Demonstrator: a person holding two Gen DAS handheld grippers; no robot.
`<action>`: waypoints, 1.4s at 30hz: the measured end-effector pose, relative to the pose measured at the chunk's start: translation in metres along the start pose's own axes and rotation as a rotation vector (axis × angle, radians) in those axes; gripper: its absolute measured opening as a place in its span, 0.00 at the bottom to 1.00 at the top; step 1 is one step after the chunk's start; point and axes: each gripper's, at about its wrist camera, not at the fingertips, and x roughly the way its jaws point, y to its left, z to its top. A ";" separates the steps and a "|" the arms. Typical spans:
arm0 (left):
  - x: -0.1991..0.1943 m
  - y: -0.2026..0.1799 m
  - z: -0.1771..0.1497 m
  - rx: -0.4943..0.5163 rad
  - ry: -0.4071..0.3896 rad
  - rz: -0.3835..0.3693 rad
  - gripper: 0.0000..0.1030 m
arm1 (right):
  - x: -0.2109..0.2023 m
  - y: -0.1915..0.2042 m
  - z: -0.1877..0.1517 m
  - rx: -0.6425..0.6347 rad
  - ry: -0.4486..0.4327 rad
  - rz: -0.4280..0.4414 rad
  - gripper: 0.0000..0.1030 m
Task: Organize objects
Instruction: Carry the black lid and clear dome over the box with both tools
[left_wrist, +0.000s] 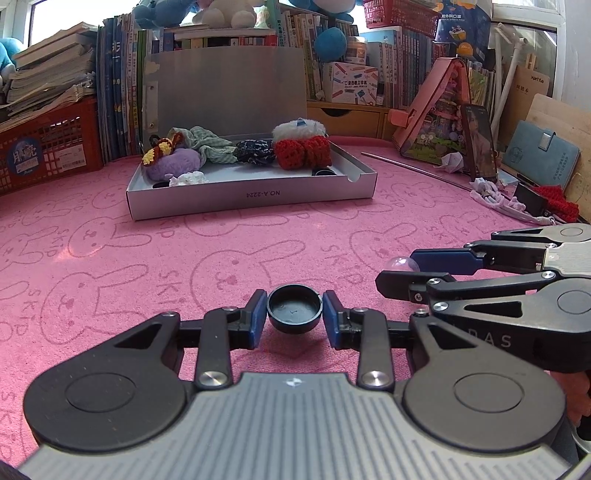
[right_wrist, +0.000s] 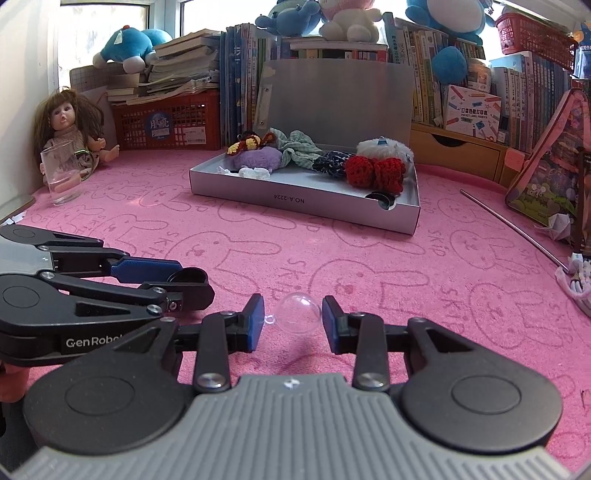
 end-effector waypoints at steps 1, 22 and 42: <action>0.000 0.000 0.002 -0.002 -0.003 0.002 0.37 | 0.000 0.000 0.001 0.004 -0.003 -0.004 0.38; 0.053 0.039 0.087 -0.086 -0.054 0.067 0.37 | 0.054 -0.044 0.077 0.176 -0.023 -0.035 0.38; 0.148 0.078 0.135 -0.136 0.003 0.137 0.37 | 0.141 -0.078 0.128 0.291 0.052 -0.038 0.38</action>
